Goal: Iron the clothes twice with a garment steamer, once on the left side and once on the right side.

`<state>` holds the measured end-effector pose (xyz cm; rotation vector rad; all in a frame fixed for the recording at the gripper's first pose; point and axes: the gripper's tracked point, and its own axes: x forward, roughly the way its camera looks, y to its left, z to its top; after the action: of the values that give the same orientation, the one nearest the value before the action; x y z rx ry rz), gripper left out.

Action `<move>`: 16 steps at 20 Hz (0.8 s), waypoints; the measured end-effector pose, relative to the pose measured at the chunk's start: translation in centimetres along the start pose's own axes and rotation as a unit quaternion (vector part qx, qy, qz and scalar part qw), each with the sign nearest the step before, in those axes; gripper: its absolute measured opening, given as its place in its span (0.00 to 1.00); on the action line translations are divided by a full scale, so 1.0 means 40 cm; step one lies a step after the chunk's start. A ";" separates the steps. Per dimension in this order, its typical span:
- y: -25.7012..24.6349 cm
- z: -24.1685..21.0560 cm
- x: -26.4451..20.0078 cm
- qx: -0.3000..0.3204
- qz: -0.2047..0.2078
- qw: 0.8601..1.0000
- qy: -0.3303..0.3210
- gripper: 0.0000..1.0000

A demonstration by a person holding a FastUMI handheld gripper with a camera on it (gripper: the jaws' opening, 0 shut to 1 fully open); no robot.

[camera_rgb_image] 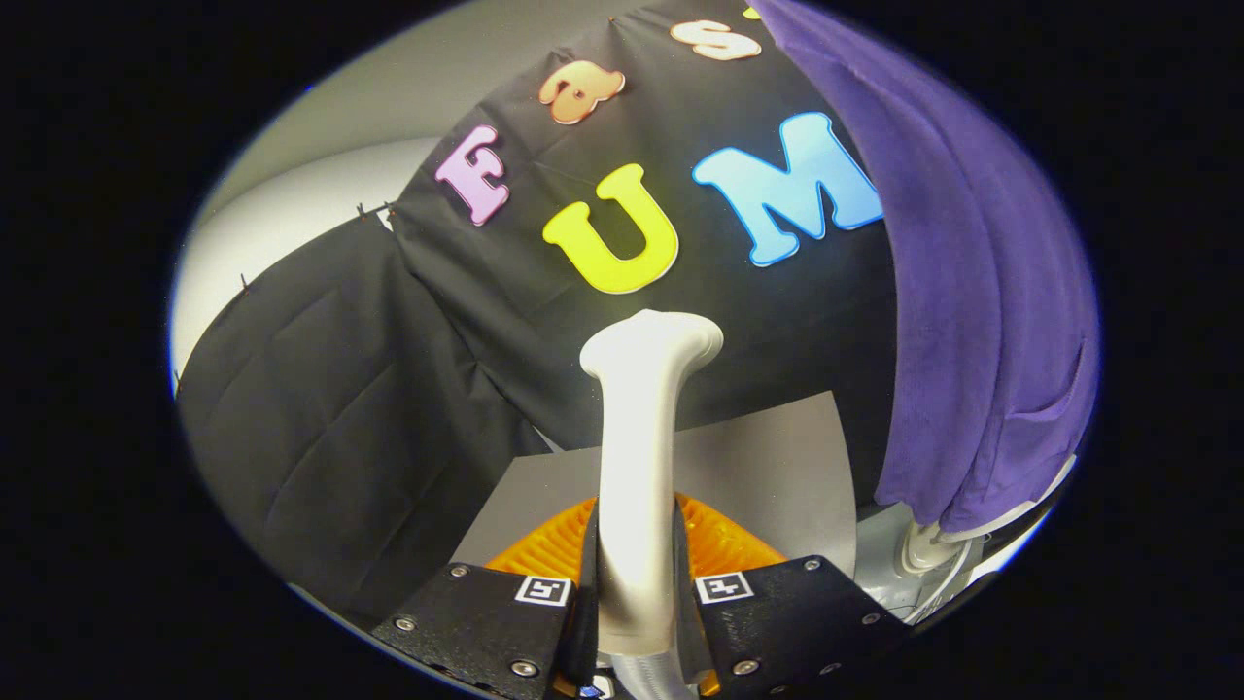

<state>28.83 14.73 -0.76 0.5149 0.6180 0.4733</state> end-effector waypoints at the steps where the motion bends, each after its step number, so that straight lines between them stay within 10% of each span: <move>1: 0.006 -0.002 -0.044 -0.006 0.001 1.000 -0.014 0.32; 16: -0.016 -0.142 -0.645 -0.049 -0.077 0.975 -0.202 0.32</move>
<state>6.80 1.64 5.69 0.4488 0.2401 0.2401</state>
